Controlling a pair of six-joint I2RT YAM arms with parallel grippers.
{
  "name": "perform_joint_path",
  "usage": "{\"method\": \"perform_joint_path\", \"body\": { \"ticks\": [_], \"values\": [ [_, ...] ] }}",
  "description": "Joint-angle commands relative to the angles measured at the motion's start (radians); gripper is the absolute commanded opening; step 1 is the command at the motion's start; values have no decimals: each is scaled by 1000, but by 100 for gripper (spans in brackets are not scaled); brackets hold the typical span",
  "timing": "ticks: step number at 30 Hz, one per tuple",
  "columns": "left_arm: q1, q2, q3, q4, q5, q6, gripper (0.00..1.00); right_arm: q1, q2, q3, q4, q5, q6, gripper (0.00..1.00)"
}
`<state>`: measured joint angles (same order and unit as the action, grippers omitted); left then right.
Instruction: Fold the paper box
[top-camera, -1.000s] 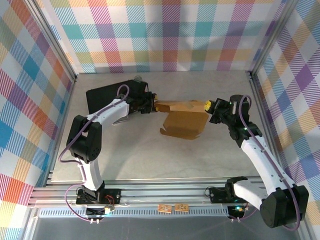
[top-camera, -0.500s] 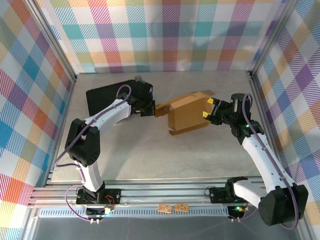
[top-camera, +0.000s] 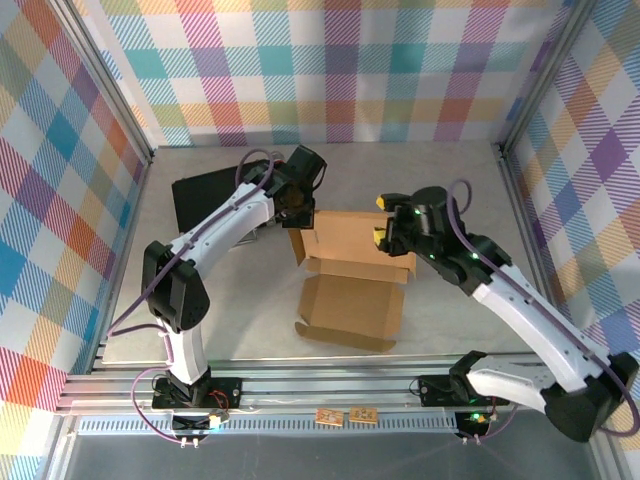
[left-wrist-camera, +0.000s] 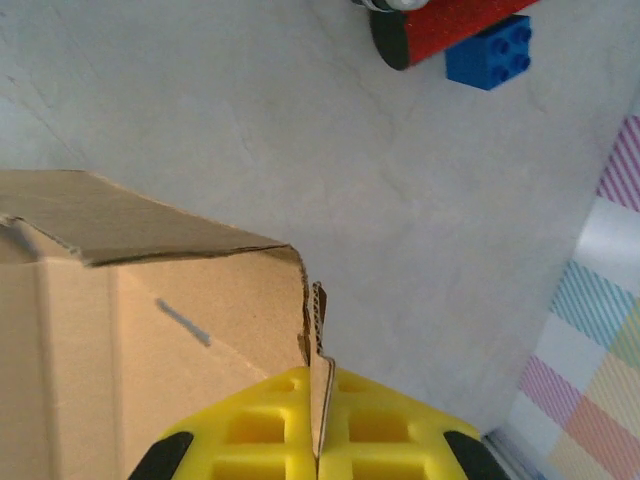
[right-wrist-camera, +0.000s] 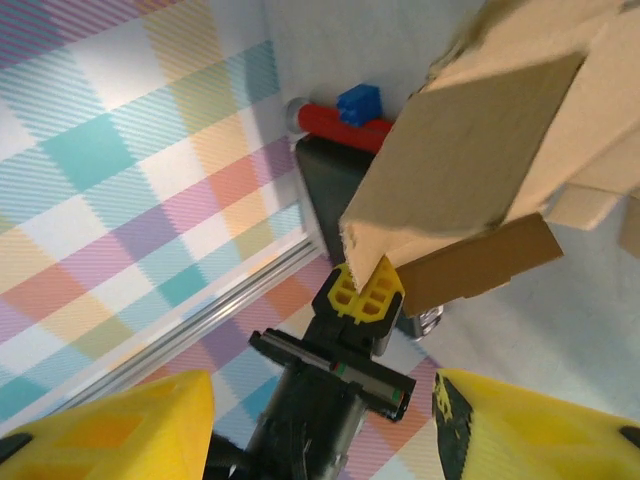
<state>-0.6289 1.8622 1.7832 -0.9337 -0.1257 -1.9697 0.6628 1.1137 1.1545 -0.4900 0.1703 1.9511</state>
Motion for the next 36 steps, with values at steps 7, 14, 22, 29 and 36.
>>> {"method": "perform_joint_path", "body": {
  "ticks": [7, 14, 22, 29, 36],
  "values": [
    [-20, -44, -48, 19, -78, -254, 0, 80, 158, 184, -187, 96, 2, 62],
    [-20, -70, -83, 47, -89, -253, 0, 78, 282, 232, -140, 117, -35, 58],
    [-20, -85, -99, 56, -82, -247, 0, 68, 358, 246, -107, 125, -80, 45],
    [-20, -94, -118, 68, -71, -247, 0, 59, 407, 254, -84, 117, -95, 38],
    [-19, -106, -139, 90, -67, -242, 0, 47, 438, 266, -97, 103, -105, 18]
  ]
}}
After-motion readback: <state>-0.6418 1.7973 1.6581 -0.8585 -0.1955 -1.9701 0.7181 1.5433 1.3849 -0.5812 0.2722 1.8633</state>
